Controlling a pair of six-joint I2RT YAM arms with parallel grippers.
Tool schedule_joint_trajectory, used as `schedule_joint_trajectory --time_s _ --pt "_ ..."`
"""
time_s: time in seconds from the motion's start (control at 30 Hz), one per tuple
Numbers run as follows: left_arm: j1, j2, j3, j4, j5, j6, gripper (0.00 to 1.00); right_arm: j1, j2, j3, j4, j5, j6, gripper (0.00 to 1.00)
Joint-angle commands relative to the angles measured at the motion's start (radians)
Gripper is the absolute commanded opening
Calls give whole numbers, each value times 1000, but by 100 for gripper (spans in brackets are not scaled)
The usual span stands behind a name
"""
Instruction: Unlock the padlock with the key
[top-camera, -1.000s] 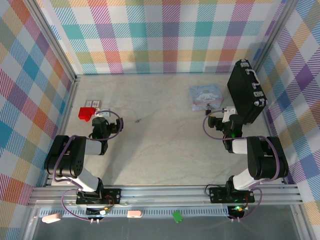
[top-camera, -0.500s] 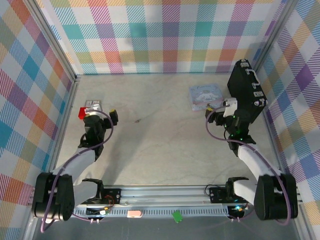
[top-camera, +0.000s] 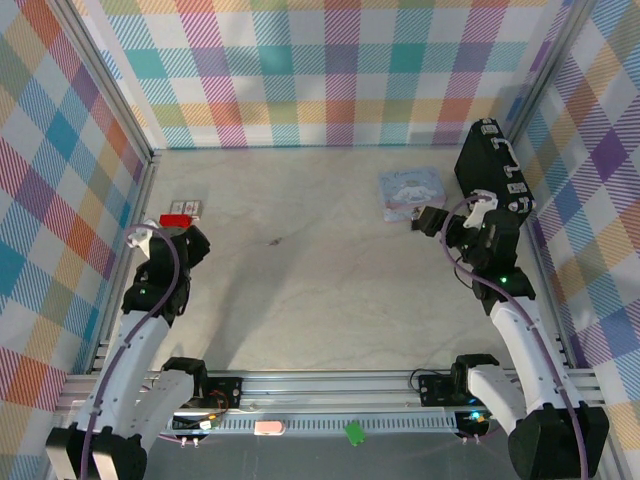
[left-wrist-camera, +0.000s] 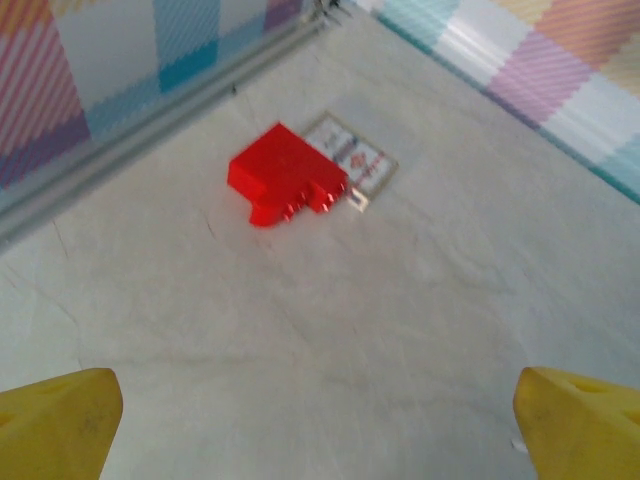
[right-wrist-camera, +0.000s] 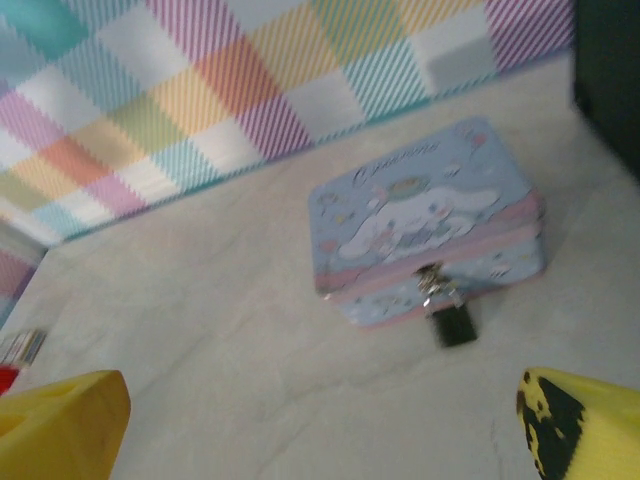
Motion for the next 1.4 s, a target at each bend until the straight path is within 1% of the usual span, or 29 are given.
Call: schedule_joint_trajectory --time_s 0.0,0.03,0.1,0.17,0.3,0.4,0.5,0.67,0.77,0.9,1.07,1.27,1.37 --pt "-3 -52 -45 -26 251 -25 100 62 82 60 -44 -157 -49 99" --pt "-5 -58 -57 -3 318 -23 100 105 114 74 -48 -149 -73 99" --pt "-7 -61 -76 -2 376 -38 100 218 196 116 -64 -97 -135 99" --pt "-7 -77 -102 -10 386 -39 100 289 280 160 -57 -100 -158 99" --pt "-7 -130 -151 -33 398 -48 100 371 481 275 -28 -167 -135 99" --pt "-8 -172 -180 -46 411 -53 100 457 640 415 -88 -127 -133 96" --pt "-8 -236 -204 -86 374 -44 100 521 792 565 -163 -76 -79 92" --pt "-8 -359 -238 -129 332 -29 100 594 1012 799 -300 1 89 88" --pt "-8 -414 -267 -119 332 -24 100 624 1114 909 -349 19 183 82" --pt "-9 -447 -301 -93 354 2 100 669 1203 1011 -367 75 320 79" --pt "-8 -492 -323 -68 398 25 100 709 1333 1185 -462 114 449 73" --pt "-8 -564 -345 -72 414 24 100 730 1436 1316 -518 151 560 63" --pt "-8 -581 -351 -71 417 24 100 739 1476 1372 -538 160 588 60"
